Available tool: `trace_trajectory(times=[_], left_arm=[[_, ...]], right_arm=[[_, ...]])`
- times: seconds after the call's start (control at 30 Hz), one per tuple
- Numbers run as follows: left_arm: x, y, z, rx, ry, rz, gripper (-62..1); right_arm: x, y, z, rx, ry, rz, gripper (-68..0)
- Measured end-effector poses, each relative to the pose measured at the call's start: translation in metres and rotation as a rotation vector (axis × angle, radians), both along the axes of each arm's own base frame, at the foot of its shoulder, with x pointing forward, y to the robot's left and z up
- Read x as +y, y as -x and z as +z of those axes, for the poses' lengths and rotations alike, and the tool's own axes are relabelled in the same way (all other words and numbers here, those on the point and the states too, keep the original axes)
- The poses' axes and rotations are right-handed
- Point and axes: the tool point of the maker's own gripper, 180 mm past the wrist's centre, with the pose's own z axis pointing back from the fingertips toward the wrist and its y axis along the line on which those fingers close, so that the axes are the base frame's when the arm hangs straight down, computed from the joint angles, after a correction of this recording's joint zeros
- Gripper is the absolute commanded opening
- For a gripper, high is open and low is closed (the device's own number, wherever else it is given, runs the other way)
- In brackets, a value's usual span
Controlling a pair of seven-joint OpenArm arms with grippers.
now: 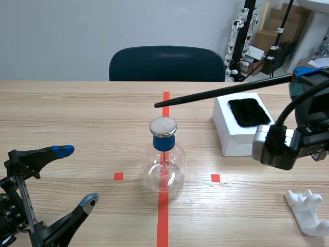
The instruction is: Do the electroscope experiment. hold the rod still at the electroscope
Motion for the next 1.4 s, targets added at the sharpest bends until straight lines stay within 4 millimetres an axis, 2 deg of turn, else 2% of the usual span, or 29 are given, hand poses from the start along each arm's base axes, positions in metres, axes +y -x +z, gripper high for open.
trace_trajectory(times=[0.27,0.43,0.67,0.77,1.0,1.4], left_arm=[[0.000,0.000,0.000,0.000,0.000,0.000,1.4],[0.000,0.000,0.000,0.000,0.000,0.000,1.4],[0.000,0.000,0.000,0.000,0.000,0.000,1.4],[0.000,0.000,0.000,0.000,0.000,0.000,1.4],[0.000,0.000,0.000,0.000,0.000,0.000,1.4],[0.000,0.000,0.000,0.000,0.000,0.000,1.4]], right_arm=[[0.006,0.027,0.039,-0.022,-0.136,-0.016,-66.9],[0.003,0.049,0.052,-0.040,-0.232,-0.053,-66.8],[-0.002,0.085,0.052,-0.047,-0.361,-0.065,-66.8],[-0.003,0.094,0.054,-0.053,-0.401,-0.064,-66.8],[-0.006,0.113,0.043,0.027,-0.453,-0.070,-66.8],[-0.008,0.121,0.032,0.081,-0.456,-0.085,-66.9]])
